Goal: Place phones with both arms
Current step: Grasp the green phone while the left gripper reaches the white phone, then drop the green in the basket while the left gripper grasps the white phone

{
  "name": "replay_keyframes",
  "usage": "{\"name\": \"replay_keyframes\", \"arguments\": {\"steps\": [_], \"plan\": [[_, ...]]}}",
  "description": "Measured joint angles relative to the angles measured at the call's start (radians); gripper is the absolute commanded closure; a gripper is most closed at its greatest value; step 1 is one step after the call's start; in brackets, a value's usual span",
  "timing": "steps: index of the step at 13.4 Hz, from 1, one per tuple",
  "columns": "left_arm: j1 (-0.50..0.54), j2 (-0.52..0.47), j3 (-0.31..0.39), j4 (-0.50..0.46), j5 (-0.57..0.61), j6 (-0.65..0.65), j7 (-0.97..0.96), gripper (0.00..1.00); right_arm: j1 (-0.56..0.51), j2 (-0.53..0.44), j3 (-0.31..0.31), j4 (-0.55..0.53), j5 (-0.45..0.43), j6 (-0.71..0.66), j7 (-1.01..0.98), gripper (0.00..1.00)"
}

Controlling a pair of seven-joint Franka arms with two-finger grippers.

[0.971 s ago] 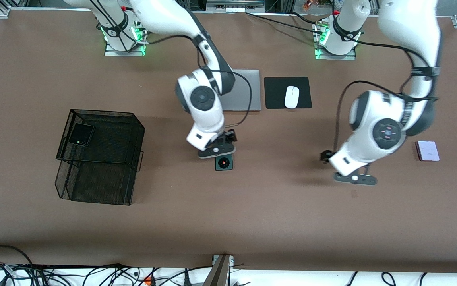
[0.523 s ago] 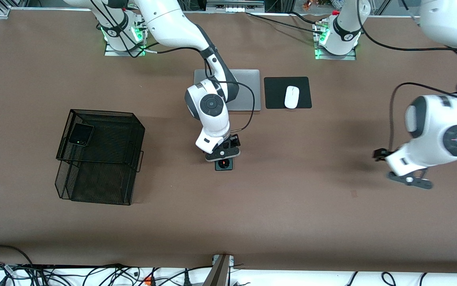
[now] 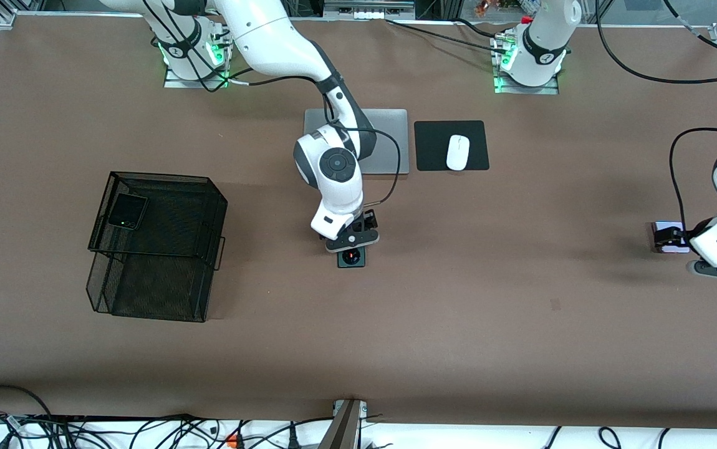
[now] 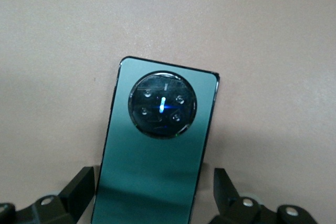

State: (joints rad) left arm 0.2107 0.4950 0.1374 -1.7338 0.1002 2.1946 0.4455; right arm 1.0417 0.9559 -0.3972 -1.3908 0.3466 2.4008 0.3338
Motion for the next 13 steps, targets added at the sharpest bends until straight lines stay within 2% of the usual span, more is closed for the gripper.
{"name": "replay_keyframes", "arguments": {"steps": [4,5,6,7,8,9,10,13], "plan": [[0.109,0.018,-0.01,-0.071,-0.011,0.159,0.089,0.0,0.002,0.013,0.0,0.0,-0.004,0.028,0.0,0.01],[0.141,0.031,-0.02,-0.081,-0.023,0.184,0.103,0.0,0.003,0.013,0.0,0.001,-0.006,0.028,0.0,0.06],[0.171,0.047,-0.035,-0.086,-0.034,0.206,0.111,0.0,0.003,0.014,0.0,0.001,-0.007,0.03,0.0,0.25],[0.199,0.063,-0.054,-0.09,-0.048,0.226,0.113,0.0,0.004,0.013,0.0,0.002,-0.008,0.034,0.0,0.6],[0.223,0.079,-0.075,-0.093,-0.071,0.241,0.113,0.0,0.005,0.014,0.0,0.002,-0.009,0.036,-0.001,0.78],[0.238,0.092,-0.091,-0.097,-0.095,0.252,0.114,0.0,0.007,0.012,-0.001,0.003,-0.01,0.037,-0.001,0.88],[0.245,0.104,-0.098,-0.104,-0.113,0.271,0.114,0.0,0.007,0.011,-0.001,0.003,-0.01,0.037,-0.001,0.92],[0.262,0.124,-0.102,-0.134,-0.149,0.325,0.113,0.0,0.009,0.011,-0.005,0.005,-0.01,0.036,-0.001,0.92]]}}
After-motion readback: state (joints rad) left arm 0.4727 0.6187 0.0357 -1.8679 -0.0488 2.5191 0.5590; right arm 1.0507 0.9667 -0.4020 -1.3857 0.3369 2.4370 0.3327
